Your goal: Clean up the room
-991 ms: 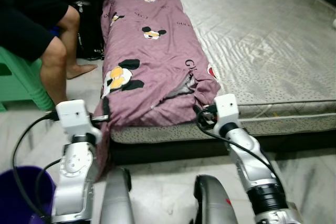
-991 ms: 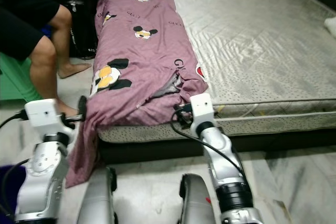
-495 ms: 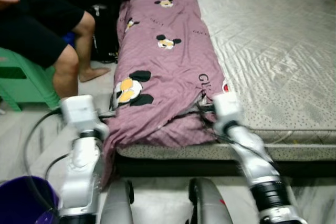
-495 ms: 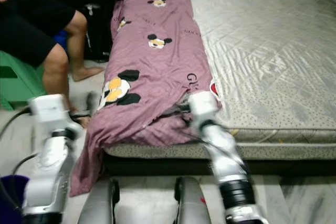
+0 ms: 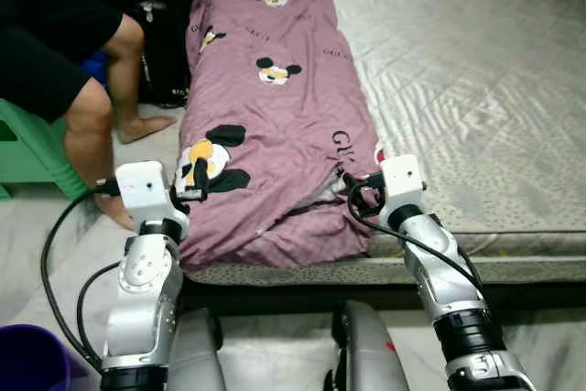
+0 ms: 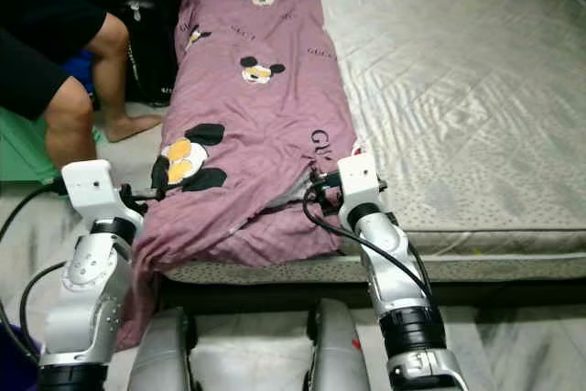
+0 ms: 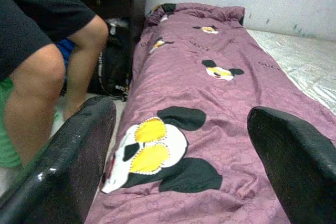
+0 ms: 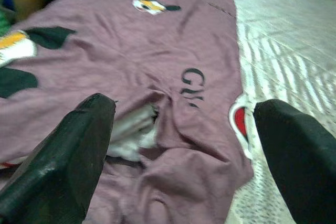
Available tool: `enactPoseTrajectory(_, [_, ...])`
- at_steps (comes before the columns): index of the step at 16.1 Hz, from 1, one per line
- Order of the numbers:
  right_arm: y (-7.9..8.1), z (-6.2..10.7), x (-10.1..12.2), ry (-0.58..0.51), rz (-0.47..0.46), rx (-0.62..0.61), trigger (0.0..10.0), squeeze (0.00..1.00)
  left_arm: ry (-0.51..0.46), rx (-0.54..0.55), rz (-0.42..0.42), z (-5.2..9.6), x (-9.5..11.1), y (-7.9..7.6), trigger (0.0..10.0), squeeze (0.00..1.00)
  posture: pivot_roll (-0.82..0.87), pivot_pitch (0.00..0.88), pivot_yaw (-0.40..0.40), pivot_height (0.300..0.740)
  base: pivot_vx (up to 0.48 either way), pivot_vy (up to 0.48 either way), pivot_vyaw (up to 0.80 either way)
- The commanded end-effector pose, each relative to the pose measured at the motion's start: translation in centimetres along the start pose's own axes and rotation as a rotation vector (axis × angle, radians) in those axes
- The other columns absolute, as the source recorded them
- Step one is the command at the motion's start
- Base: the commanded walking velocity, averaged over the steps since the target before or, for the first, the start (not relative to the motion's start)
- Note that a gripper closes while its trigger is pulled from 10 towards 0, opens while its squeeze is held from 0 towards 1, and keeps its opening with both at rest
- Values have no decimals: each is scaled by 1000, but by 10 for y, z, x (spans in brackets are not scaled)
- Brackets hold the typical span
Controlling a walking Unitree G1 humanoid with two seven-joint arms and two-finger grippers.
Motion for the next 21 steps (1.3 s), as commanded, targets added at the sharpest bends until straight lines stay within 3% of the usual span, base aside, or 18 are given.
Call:
enactPoseTrajectory(1, [7, -1, 3, -14, -11, 22, 10000, 0, 9, 11, 2, 1, -1, 4, 10000, 0, -52, 0, -19, 566, 244, 0, 0])
enactPoseTrajectory(3, [6, -2, 2, -5, -6, 15, 10000, 0, 9, 14, 1, 2, -1, 5, 10000, 0, -52, 0, -18, 543, 120, 0, 0])
enactPoseTrajectory(9, [8, -3, 0, 10, -3, 37, 10000, 0, 7, 3, 6, 1, -1, 3, 10000, 0, -50, 0, -20, 543, 301, 0, 0])
enactPoseTrajectory(10, [10, -3, 1, -1, 31, 50, 10000, 0, 8, 3, 7, 1, -1, 3, 10000, 0, -49, 0, -20, 543, 319, 0, 800])
enactPoseTrajectory(13, [8, -4, -1, 10, 10, 33, 10000, 0, 12, 9, 11, 1, -2, 3, 10000, 0, -49, 0, -21, 543, 312, 0, 533])
enactPoseTrajectory(17, [8, -6, -2, 22, 14, 30, 10000, 0, 30, 17, 10, 2, -6, 3, 10000, 0, -41, 0, -21, 543, 0, 0, 0])
enactPoseTrajectory(21, [11, -19, -2, 69, 43, 4, 10000, 0, 19, 25, 2, 6, 0, 6, 10000, 0, 0, 4, -34, 543, 0, 0, 0])
Point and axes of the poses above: a point about 5 cm out from each wrist's last joint towards the gripper, its own z axis pointing back from the gripper into the wrist, its own x axis along the axis of the wrist's last joint, y = z × x, the point moved 2 cm from there along -z, pointing out of the wrist towards the gripper, and after that the axes turned 11 degrees about z, right-handed, at the moved point
